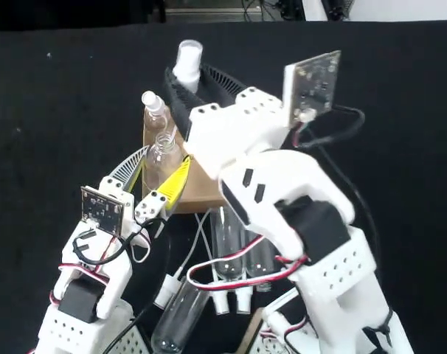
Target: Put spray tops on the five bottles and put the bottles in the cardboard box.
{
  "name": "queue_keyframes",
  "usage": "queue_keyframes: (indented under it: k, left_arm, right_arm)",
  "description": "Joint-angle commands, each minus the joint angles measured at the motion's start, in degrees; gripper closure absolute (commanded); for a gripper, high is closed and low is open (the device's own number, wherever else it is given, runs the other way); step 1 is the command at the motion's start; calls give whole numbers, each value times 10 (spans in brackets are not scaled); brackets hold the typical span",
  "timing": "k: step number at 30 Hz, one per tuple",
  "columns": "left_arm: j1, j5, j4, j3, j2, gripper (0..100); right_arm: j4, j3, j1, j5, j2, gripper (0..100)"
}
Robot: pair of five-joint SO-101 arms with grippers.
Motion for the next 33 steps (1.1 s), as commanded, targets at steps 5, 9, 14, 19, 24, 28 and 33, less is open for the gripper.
queue_keyframes:
  k: [5,9,14,19,24,28,33]
  left_arm:
    - [4,4,-14,-8,-9,959]
    - [3,3,-14,-6,-9,959]
    - [0,2,-14,-5,-9,959]
    - [1,2,-14,-5,-9,959]
    - [3,2,-14,-3,-9,959]
    - [2,1,-15,0,-9,959]
    - [-1,0,-15,0,-9,959]
  right_arm:
    - [-10,27,-53,68,-13,939]
    - [40,13,-84,75,-13,839]
    - [89,-23,-84,75,-14,828]
    - [159,-87,-69,76,-15,828]
    - [245,-131,78,76,-44,829]
    - [290,-93,196,75,-69,829]
    - [264,42,290,76,-92,829]
